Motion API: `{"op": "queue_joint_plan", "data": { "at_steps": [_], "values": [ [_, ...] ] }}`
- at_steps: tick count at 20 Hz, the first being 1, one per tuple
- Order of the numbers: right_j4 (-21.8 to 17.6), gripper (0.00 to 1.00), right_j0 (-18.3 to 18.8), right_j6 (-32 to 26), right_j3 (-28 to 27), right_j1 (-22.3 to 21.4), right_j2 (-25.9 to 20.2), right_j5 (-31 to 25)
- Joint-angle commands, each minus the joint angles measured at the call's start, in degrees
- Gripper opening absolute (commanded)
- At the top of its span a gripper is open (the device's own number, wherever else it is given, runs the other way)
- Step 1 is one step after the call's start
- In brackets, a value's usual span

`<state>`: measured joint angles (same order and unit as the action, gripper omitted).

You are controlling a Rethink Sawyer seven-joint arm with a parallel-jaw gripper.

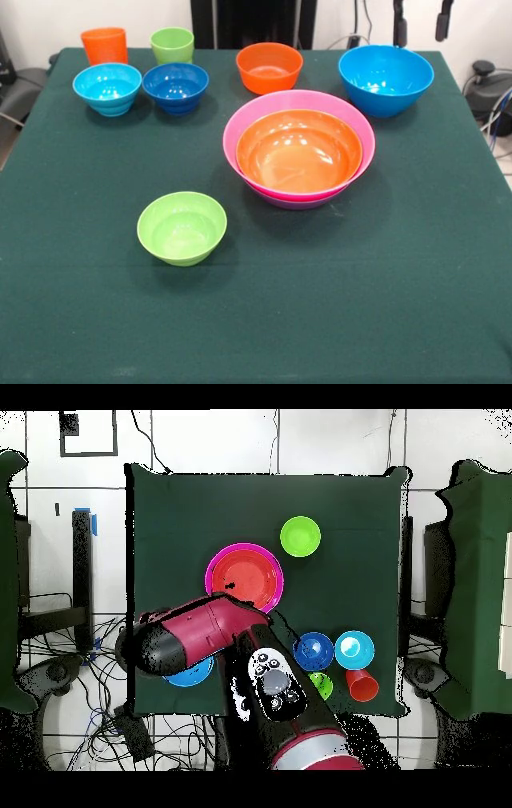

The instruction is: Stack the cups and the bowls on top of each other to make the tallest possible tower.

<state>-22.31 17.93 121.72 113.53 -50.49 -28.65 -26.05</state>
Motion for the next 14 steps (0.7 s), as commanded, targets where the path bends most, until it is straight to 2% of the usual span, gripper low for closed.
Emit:
{"op": "queue_joint_plan", "data": {
  "at_steps": [1, 5, 10, 14],
  "values": [
    [-4.52, 1.00, -3.72, 3.15, 0.77, 5.44, 3.44, 2.49],
    [-5.99, 1.00, -7.55, 5.00, -2.20, 8.24, 6.89, 4.51],
    [-6.25, 1.00, -10.15, 4.37, -4.99, 10.12, 9.03, 4.87],
    [-7.68, 1.00, -13.60, 5.40, -8.30, 12.62, 12.15, 5.88]
  ]
}}
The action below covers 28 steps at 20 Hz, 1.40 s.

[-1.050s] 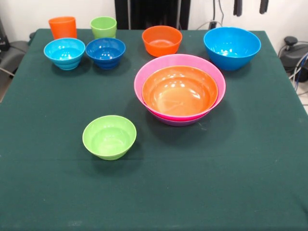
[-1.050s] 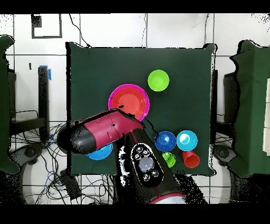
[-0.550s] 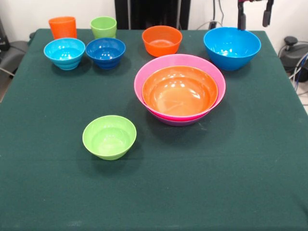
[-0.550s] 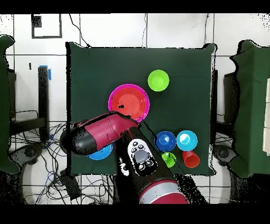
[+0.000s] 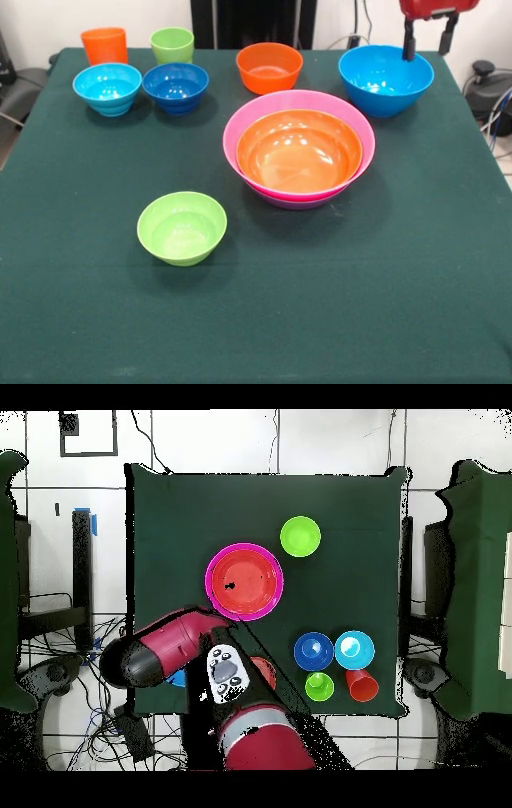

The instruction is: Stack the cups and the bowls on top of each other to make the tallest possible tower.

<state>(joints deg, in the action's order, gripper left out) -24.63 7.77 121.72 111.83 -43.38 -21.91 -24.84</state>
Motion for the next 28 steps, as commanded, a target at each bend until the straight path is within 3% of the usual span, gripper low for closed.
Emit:
{"op": "queue_joint_plan", "data": {
  "at_steps": [1, 17, 28],
  "values": [
    [-5.36, 1.00, -4.08, 5.48, -7.26, 6.00, 5.95, 4.68],
    [-4.68, 1.00, -9.52, 3.82, -13.68, 10.00, 10.95, 4.94],
    [-4.90, 1.00, -18.34, 7.13, -18.24, 10.99, 22.33, 4.59]
  ]
}}
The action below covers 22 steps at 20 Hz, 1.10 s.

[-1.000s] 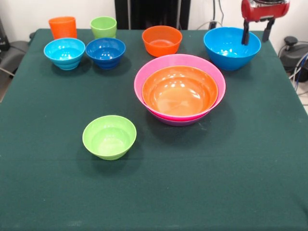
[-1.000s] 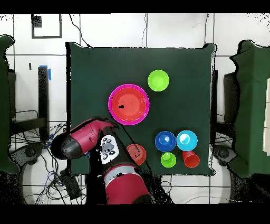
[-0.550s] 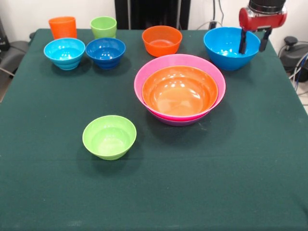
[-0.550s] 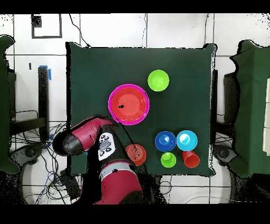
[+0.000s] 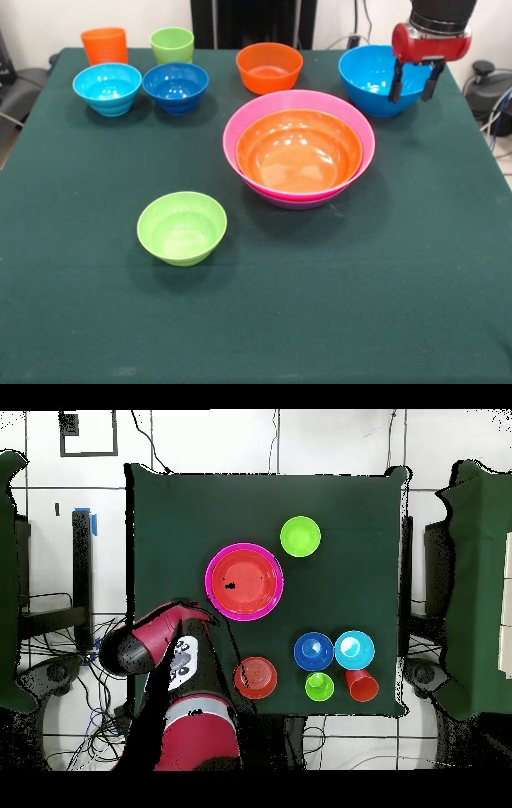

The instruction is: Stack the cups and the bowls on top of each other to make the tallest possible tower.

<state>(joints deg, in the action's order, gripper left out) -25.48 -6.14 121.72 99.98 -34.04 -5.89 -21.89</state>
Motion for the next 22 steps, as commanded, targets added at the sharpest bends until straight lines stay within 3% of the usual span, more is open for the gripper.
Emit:
{"op": "queue_joint_plan", "data": {
  "at_steps": [1, 5, 17, 22],
  "values": [
    [-3.69, 1.00, -4.92, 7.15, -6.50, 1.52, 6.94, 1.37],
    [-2.52, 1.00, -6.50, 6.50, -6.65, 0.58, 9.24, -0.02],
    [0.24, 1.00, -6.03, 4.03, -5.03, -1.41, 9.25, -0.97],
    [4.37, 1.00, -5.87, 5.31, -2.28, -5.09, 8.97, -6.46]
  ]
}}
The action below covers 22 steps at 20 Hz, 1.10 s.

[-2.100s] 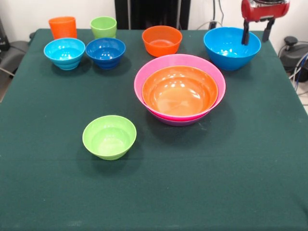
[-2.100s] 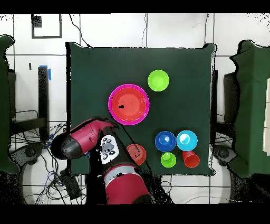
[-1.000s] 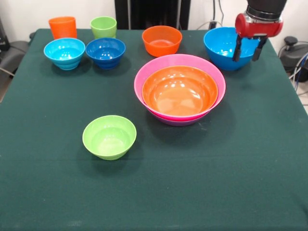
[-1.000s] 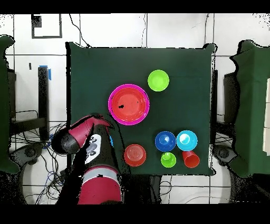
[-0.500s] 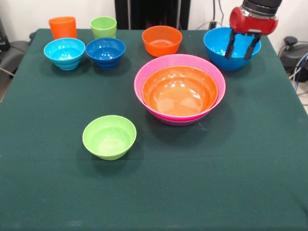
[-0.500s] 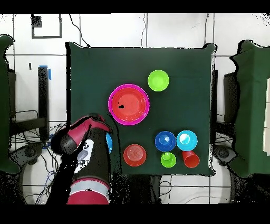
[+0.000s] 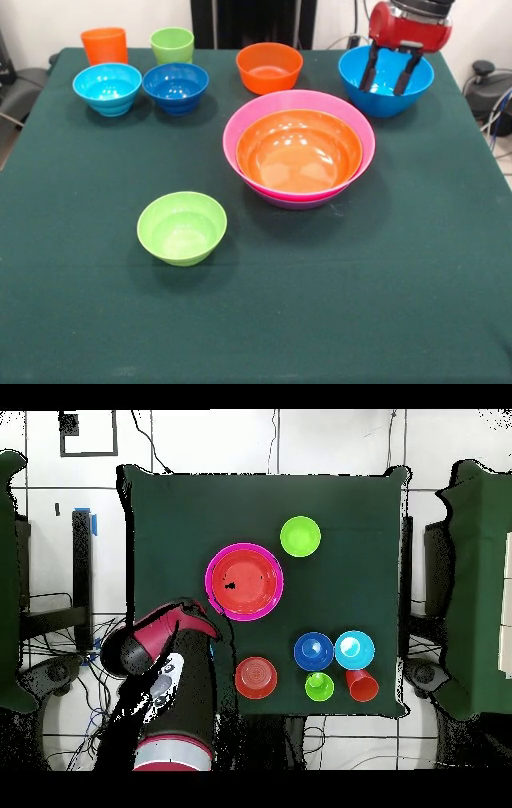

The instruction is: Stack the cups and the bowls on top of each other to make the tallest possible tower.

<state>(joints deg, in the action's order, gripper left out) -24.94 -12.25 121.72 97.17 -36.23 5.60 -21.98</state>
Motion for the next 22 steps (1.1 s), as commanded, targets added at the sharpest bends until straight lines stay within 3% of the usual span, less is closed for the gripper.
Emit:
{"op": "queue_joint_plan", "data": {
  "at_steps": [1, 9, 13, 15, 19, 22],
  "values": [
    [5.17, 1.00, 0.52, 5.46, 1.32, -3.89, -2.80, -8.14],
    [10.44, 1.00, 1.44, 3.13, 4.09, -9.58, -3.20, -16.41],
    [9.99, 1.00, 0.46, 3.34, 2.93, -9.93, -1.65, -17.16],
    [9.66, 1.00, -0.41, 4.95, 2.29, -9.08, -0.45, -16.66],
    [11.08, 1.00, -3.99, 14.23, 2.03, -6.13, 4.11, -14.86],
    [16.74, 1.00, -4.53, 20.25, 4.03, -4.13, 5.22, -15.33]
  ]
}}
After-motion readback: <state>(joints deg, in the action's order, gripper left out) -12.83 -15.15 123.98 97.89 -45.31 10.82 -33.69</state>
